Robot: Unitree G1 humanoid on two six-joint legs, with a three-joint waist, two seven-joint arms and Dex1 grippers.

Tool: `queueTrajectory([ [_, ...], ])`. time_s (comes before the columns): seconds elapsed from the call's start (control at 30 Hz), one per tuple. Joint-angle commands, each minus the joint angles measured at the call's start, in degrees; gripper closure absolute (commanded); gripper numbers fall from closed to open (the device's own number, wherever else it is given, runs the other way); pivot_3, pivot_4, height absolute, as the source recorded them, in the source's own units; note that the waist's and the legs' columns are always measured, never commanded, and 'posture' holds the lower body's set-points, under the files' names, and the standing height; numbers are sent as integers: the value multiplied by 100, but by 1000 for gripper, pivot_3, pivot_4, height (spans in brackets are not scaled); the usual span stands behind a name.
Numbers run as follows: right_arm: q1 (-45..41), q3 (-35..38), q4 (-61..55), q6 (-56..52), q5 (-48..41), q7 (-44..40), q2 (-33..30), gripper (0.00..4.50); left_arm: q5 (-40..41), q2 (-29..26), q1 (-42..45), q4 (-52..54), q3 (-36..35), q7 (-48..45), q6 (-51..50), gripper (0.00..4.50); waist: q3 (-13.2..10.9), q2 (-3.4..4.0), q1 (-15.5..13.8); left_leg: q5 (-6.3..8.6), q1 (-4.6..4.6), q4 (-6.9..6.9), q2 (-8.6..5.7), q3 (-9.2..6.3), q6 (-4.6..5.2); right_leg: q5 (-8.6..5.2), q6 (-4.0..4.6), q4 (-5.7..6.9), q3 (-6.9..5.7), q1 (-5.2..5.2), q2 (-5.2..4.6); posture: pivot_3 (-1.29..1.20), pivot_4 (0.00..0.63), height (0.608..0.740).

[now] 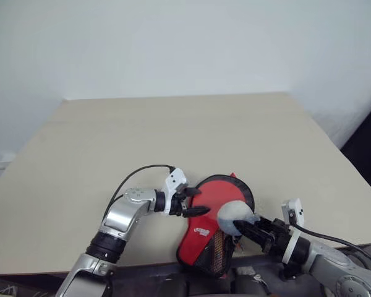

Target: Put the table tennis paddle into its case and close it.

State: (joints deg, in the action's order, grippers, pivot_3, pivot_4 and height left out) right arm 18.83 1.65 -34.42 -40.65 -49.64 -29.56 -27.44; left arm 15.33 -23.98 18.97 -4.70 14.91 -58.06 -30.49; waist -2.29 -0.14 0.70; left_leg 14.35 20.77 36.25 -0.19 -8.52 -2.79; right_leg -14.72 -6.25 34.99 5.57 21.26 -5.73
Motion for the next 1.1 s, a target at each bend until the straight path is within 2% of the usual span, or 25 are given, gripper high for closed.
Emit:
queueTrajectory([
  [0.03,-146,187,-107,356,148,208,236,889,-59,-11,-25,-184,54,87,-184,545,-1,-1,3,1,0,0,0,0,-1,0,0,0,0,0,0,0,0,740],
  [0.33,-253,434,-84,812,206,322,649,889,24,88,20,-254,18,114,-211,545,-3,4,42,0,1,-5,0,-1,0,0,0,-1,0,2,0,0,0,740],
  [0.5,-531,741,18,842,-44,553,823,889,761,356,314,-247,-567,120,-895,545,-21,-5,47,-11,4,-5,-1,-2,18,0,-1,0,0,5,0,0,0,740],
  [0.63,-717,966,47,770,-224,473,703,889,888,277,385,-126,-736,78,-933,545,-51,-2,53,-13,9,-8,-1,-2,22,1,-1,1,0,12,2,0,0,740],
  [0.7,-891,1164,151,703,-358,441,542,889,971,125,378,46,-784,-89,-877,545,-61,0,64,-14,15,-17,-1,0,23,2,-2,2,2,16,2,0,0,740],
  [0.77,-1074,1428,314,566,-778,262,327,498,1036,-104,365,242,-820,-305,-830,545,-77,-3,63,-15,27,-21,0,-2,25,10,-13,5,3,22,6,0,0,740],
  [0.83,-1233,1498,433,536,-723,93,72,34,1035,-373,325,376,-827,-558,-710,545,-102,2,56,-15,29,-21,2,-2,25,11,-14,5,3,22,10,0,0,740],
  [0.97,-1692,1510,939,514,-468,-428,-550,34,1065,-919,184,716,-1036,-880,-311,545,-139,3,59,-15,30,-19,2,2,25,3,1,0,4,19,8,0,0,740],
  [1.1,-2025,1230,1298,617,-117,-867,-848,34,1057,-1363,-104,809,-1285,-990,-97,545,-143,9,64,-15,30,-21,4,0,25,3,1,1,2,20,10,0,0,740],
])
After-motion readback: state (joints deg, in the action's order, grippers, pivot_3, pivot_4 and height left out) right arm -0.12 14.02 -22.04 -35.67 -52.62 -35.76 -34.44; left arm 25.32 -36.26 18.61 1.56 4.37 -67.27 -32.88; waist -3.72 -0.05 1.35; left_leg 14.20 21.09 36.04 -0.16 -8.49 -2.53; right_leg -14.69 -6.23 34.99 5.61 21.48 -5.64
